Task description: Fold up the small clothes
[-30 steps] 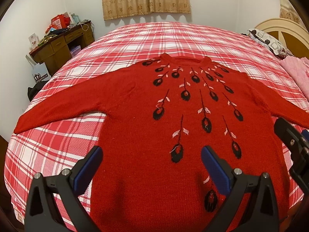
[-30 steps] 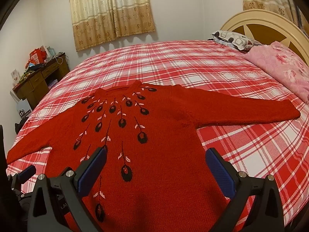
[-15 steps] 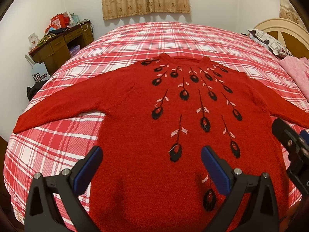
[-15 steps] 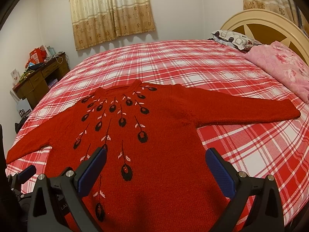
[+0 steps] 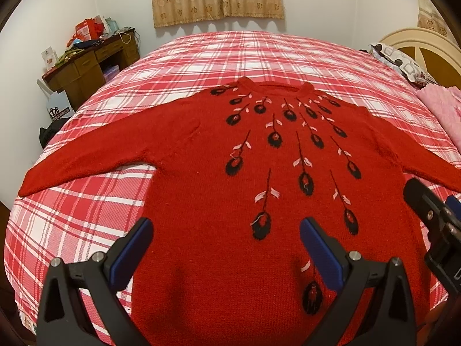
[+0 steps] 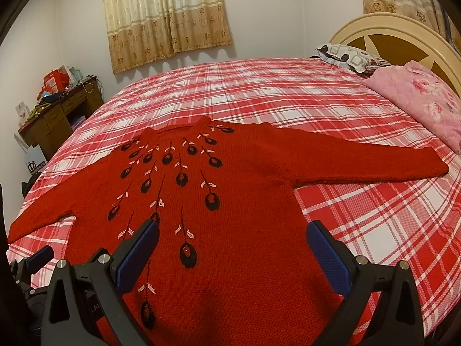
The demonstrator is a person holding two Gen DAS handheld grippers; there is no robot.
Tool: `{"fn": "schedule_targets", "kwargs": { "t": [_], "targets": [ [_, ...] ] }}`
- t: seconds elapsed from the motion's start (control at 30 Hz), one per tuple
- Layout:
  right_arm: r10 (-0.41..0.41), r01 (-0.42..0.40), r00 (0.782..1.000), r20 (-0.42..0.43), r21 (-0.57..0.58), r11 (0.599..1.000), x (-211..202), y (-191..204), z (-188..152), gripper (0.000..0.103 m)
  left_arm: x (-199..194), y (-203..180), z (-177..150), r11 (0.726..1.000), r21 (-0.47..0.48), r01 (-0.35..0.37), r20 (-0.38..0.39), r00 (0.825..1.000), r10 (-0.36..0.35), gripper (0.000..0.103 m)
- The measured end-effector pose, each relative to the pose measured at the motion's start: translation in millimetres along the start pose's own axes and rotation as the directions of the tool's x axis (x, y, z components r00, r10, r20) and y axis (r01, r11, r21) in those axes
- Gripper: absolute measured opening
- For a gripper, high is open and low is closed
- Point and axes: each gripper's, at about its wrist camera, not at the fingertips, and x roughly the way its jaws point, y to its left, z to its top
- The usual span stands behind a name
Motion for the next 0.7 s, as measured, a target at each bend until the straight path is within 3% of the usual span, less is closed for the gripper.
{"fn": "schedule_targets", "kwargs": {
  "t": [0.2, 0.37, 0.47, 0.6, 0.7],
  "targets": [
    [-0.013, 0.013, 1.0, 0.007, 0.011, 1.0, 5.2, -8.5, 2.9, 0.102, 1.2, 2.2, 0.8, 0.999, -0.015, 0.03, 0.005, 1.0, -0.029, 0.103],
    [-0.117, 0.116, 0.989, 0.086, 0.023, 0.993, -0.9, -42.2, 18.0, 0.102, 0.7, 16.7, 7.7, 0.998, -0.039, 0.05, 0.044, 0.998, -0.048, 0.103],
    [-0.216, 0.207, 0.97, 0.112, 0.083, 0.975, -7.7, -87.2, 31.8, 0.102, 6.7, 26.3, 16.5, 0.998, -0.051, 0.02, 0.036, 0.999, -0.019, 0.103],
    [-0.304, 0.271, 0.94, 0.153, 0.204, 0.941, -21.3, -153.4, 41.8, 0.102, 14.2, 36.4, 23.0, 0.997, -0.073, -0.011, 0.026, 1.0, 0.013, 0.103],
    [-0.373, 0.326, 0.918, 0.135, 0.277, 0.904, -21.4, -206.3, 49.8, 0.102, 15.4, 39.7, 24.6, 0.996, -0.088, -0.014, 0.038, 0.999, 0.017, 0.103]
  ]
}}
